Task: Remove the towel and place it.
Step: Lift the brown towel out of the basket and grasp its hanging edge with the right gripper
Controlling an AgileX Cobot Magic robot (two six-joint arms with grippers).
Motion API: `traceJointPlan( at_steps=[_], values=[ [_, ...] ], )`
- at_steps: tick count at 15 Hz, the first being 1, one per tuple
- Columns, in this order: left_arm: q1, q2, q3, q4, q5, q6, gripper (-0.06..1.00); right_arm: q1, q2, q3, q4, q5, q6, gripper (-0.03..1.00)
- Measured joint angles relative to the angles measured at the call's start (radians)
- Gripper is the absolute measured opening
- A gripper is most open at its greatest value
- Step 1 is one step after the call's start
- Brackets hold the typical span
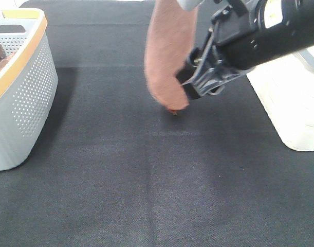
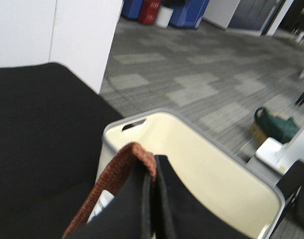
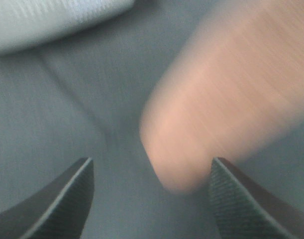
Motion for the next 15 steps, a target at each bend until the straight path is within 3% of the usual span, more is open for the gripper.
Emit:
traceJointPlan(
  at_steps=[3,4,6,7,9,12,13,15],
  values=[
    [0.000,0.000,0.000,0.261,0.089,-0.188,0.00,0.000,0.011,-0.145,-0.030,0.370,0.082,0.63],
    [0.000,0.000,0.000,0.385,0.124,-0.288,0.00,0.000,0.011,-0.188,-0.118,0.453,0.178,0.63],
    [0.000,0.000,0.000,0.466,0.160,-0.386,0.00,0.000,0.011,-0.217,-0.290,0.476,0.305,0.63],
    [0.000,0.000,0.000,0.479,0.163,-0.426,0.00,0.000,0.011,-0.221,-0.307,0.443,0.330,0.63],
    [0.000,0.000,0.000,0.482,0.163,-0.478,0.00,0.016,0.014,-0.219,-0.197,0.305,0.293,0.63],
    [-0.013,0.000,0.000,0.461,0.162,-0.493,0.00,0.143,0.030,-0.202,-0.143,0.024,0.212,0.63],
    [-0.013,0.000,0.000,0.461,0.162,-0.493,0.00,0.143,0.030,-0.202,-0.143,0.024,0.212,0.63],
    [-0.036,0.000,-0.004,0.455,0.169,-0.472,0.00,0.175,0.068,-0.202,-0.136,-0.065,0.194,0.63]
  ],
)
